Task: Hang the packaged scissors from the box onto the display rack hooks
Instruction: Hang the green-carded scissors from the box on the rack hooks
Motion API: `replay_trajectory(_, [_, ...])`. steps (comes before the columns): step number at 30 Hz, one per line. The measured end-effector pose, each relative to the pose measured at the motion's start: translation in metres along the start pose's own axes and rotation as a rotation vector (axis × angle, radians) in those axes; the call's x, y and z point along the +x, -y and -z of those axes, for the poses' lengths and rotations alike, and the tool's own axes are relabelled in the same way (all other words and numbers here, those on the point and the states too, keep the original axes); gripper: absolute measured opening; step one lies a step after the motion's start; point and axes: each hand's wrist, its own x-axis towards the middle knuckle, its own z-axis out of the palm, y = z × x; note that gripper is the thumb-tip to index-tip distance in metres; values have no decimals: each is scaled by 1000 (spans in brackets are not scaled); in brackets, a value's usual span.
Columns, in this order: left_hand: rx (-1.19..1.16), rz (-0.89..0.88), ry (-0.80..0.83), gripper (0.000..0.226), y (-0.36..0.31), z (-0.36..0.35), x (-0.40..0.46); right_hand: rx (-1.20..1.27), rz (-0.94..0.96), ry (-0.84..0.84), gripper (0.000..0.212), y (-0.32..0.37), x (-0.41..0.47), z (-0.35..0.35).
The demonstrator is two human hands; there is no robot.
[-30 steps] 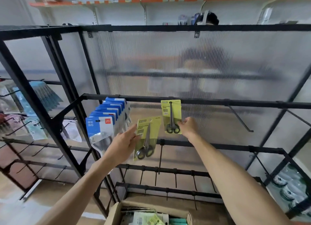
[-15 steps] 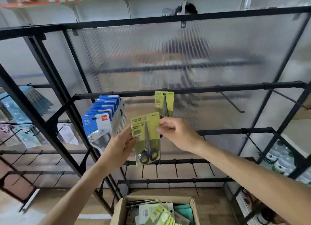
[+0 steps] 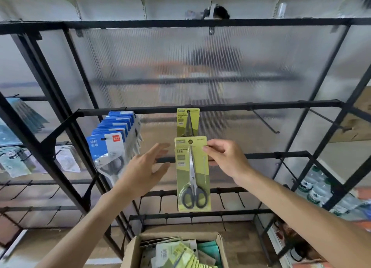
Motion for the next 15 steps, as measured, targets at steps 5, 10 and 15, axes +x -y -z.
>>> replay_trajectory(5, [122, -43, 23, 54, -13, -4, 5, 43, -59, -28, 13, 9, 8, -5])
replay_trajectory(10, [195, -72, 25, 59, -11, -3, 3, 24, -94, -68, 10, 6, 12, -2])
replay_trajectory(15, [235, -56, 29, 64, -2, -4, 1, 23, -91, -60, 6, 5, 17, 1])
